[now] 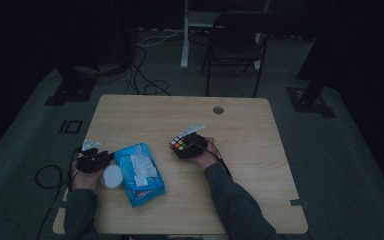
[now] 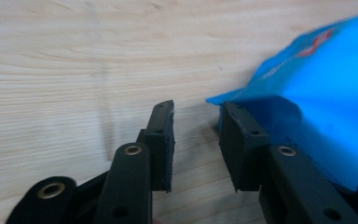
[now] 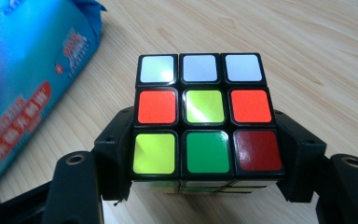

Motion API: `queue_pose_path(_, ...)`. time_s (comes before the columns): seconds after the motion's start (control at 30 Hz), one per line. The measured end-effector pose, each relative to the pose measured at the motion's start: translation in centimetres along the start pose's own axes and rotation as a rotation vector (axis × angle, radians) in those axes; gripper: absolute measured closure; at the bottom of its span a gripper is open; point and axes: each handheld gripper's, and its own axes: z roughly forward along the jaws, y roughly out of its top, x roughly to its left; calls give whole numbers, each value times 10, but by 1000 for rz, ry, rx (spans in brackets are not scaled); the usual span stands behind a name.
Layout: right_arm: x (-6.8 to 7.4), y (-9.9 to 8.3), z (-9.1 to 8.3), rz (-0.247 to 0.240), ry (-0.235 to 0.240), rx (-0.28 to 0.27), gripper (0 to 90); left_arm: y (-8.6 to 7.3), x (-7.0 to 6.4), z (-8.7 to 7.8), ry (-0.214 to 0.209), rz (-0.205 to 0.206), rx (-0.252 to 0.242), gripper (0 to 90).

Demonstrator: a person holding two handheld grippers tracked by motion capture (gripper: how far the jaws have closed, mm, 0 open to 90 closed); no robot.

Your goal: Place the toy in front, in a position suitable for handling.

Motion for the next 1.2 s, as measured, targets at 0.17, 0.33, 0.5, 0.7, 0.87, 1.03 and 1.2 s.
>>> queue_pose_path(0.17, -5, -9, -17, -13, -17, -2, 338, 4, -18, -30, -13, 36, -81, 625)
queue_pose_path(0.33, -7, -14, -32, -34, -45, 3, 338, 2, -53, -53, -41, 88, -122, 600)
queue_pose_path(0.5, -8, -18, -47, -36, -57, -10, 338, -8, -90, -67, -49, 160, -140, 581)
queue_pose_path(0.7, -10, -24, -69, -41, -75, -31, 338, -22, -132, -76, -104, 212, -161, 576)
queue_pose_path(0.87, -11, -27, -79, -39, -77, -44, 338, -30, -172, -74, -220, 308, -153, 632)
queue_pose_path(1.03, -9, -28, -80, -38, -74, -47, 338, -33, -195, -51, -257, 353, -82, 695)
queue_pose_path(1.2, -7, -30, -77, -36, -66, -45, 338, -40, -204, -36, -272, 394, -33, 724)
